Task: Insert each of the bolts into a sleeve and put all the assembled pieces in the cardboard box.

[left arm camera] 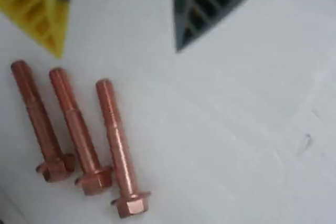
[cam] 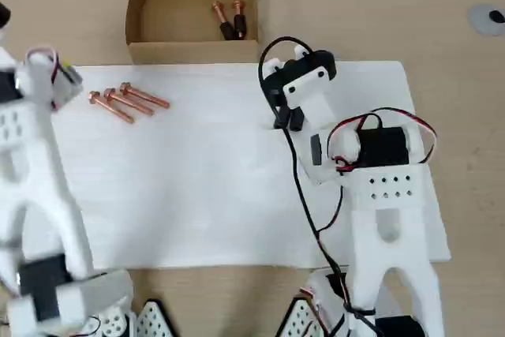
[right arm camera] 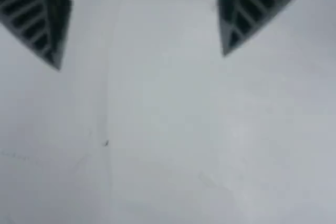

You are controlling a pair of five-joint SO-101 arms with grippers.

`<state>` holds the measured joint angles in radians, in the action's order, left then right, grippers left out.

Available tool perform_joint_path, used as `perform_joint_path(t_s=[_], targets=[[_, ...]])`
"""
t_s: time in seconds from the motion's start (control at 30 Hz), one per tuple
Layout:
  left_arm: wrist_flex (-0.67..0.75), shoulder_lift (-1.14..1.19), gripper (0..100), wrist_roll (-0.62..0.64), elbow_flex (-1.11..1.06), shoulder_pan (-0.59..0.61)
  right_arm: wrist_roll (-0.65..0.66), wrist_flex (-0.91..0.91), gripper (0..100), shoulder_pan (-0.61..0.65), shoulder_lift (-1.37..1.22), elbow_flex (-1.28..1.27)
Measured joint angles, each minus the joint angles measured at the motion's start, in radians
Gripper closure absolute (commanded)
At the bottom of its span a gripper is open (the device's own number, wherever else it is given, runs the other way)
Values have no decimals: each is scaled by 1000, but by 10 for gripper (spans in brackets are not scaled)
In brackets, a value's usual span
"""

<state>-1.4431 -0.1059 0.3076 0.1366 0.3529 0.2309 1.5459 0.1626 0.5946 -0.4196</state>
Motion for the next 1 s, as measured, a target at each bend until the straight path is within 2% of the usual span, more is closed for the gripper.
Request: perform_joint_path(t_s=[0.23,0.57,0.73,1.0], targets=[[-37,327,844,190,224,-32,0,-5,763,0,-2,-3],[-40,635,847,284,470,-80,0,-5,763,0,-2,-3],[-40,756,847,285,520,-80,0,-5,763,0,-2,-3],[-40,890,847,158,671,-80,0,-5,763,0,-2,-3]])
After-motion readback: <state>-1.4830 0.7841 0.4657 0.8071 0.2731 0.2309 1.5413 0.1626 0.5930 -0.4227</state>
